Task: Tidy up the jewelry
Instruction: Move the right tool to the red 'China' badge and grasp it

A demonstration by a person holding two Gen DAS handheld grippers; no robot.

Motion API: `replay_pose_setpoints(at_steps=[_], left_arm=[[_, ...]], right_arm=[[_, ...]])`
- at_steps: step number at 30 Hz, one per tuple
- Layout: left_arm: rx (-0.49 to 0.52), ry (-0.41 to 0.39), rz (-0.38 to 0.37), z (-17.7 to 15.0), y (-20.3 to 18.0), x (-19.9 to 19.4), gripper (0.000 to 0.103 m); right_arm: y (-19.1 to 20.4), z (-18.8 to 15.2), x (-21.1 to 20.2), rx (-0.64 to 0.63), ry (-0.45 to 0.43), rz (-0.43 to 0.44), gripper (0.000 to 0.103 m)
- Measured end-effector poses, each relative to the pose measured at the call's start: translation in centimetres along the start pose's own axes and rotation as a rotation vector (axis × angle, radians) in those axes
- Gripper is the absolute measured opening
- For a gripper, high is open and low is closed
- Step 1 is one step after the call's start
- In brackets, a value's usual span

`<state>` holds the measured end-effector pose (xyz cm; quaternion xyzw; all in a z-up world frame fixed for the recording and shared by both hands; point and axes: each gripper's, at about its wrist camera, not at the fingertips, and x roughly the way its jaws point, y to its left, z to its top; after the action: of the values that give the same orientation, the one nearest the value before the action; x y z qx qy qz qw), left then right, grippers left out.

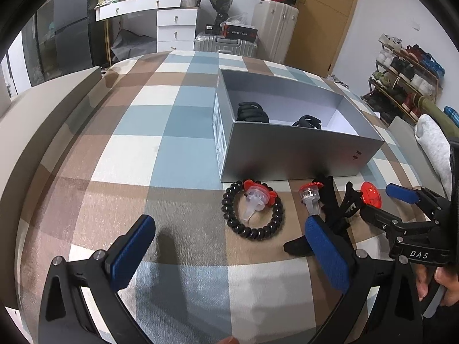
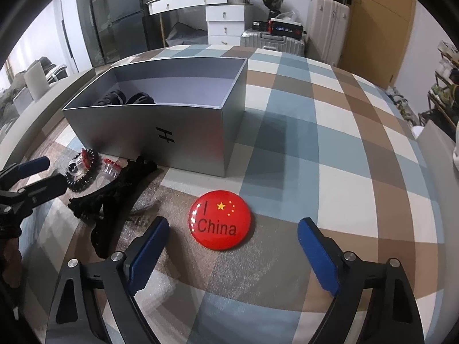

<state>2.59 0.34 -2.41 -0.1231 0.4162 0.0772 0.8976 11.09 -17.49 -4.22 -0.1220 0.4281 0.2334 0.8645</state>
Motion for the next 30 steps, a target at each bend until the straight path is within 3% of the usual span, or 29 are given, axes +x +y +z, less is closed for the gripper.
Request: replay_pose_setpoints(at_steps=[6, 8, 12, 18, 27, 29, 30], left_arm=[[-0.001, -0.005, 0.001, 0.0, 0.0, 0.0, 0.102], [-0.002, -0.002, 0.000, -0.1, 0.0, 0.0, 0.102], [-0.001, 0.002, 0.005, -0.2, -0.1, 0.1, 0.102], [-0.001, 0.022, 0.030, 0.0, -0.1, 0.5, 0.102], [-0.057, 0.031, 0.016, 0.6, 0.5, 0.8, 0.101], [-0.045, 0.017, -0.003, 0.6, 0.2, 0.5, 0.096], [-0.028, 0.010, -0.008, 0.6, 0.0, 0.3, 0.089]], right_arm=[[0.3, 0.2, -0.3, 0.003, -0.019, -0.002, 0.062], [0.6, 0.2, -0.5, -0.007, -0.029, 0.005, 0.042], [0.8, 0.1, -0.6, -0.023, -0.034, 0.018, 0.042], [-0.2, 0.5, -2.4, 0.045, -0.105, 0.164, 0.042], [-0.5, 0.8, -3.9, 0.056, -0.158, 0.171, 0.042], [-0.7, 0.8, -4.1, 0.061, -0.161, 0.170, 0.042], [-0.8, 0.8, -4.2, 0.062, -0.162, 0.168, 0.042]])
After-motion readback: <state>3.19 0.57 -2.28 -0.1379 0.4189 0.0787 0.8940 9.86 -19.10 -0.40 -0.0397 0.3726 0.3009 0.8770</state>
